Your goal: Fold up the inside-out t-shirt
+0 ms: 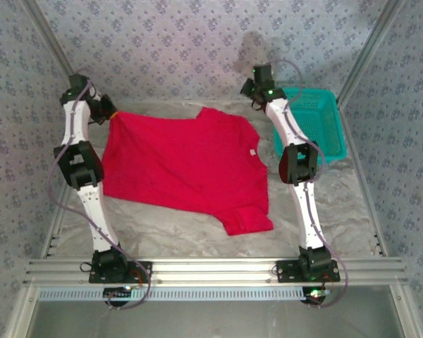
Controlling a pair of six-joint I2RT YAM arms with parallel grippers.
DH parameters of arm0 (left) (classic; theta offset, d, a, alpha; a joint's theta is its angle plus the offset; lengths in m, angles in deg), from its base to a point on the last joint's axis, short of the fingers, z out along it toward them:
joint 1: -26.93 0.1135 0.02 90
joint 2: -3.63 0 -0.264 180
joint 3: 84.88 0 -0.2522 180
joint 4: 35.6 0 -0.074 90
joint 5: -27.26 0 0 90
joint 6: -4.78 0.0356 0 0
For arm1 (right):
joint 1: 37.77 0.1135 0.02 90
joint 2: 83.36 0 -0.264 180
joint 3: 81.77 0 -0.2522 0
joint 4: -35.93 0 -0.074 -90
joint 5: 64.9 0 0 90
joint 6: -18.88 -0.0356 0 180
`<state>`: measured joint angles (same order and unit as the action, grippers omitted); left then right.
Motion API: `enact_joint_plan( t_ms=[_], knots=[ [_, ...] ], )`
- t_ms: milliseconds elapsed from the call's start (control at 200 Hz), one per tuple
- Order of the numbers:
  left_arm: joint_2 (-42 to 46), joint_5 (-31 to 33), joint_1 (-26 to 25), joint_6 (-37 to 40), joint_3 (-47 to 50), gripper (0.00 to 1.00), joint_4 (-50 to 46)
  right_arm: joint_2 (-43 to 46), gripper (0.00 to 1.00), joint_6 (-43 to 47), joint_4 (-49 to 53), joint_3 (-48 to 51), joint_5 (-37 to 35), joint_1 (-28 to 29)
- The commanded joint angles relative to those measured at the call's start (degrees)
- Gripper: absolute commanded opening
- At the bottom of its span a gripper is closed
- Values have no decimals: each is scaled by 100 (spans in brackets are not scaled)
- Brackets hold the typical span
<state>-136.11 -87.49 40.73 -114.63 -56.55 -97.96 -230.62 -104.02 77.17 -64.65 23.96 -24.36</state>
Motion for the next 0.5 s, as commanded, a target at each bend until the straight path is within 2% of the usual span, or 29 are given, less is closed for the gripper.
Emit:
enact_joint_plan(
  t_ms=[0, 55, 120, 225, 360, 495],
  knots=[
    [322, -1061, -97, -589, 150, 1, 818, 553, 0, 239, -343, 98, -5, 113],
    [311, -1144, -97, -626, 142, 2, 798, 446, 0, 170, -395, 51, 198, 126],
    [294, -1134, -93, -592, 190, 4, 722, 266, 21, -9, -488, 49, 480, 169],
    [287, -1126, -79, -559, 404, 4, 701, 43, 32, -269, -490, 144, 954, 365],
    [258, -1067, -6, -618, 649, 4, 853, 73, 32, -667, -574, 778, 1391, 707],
    [-4, -1240, 159, -856, 565, 3, 1143, 437, 33, -977, -694, 2188, 1583, 1125]
  ],
)
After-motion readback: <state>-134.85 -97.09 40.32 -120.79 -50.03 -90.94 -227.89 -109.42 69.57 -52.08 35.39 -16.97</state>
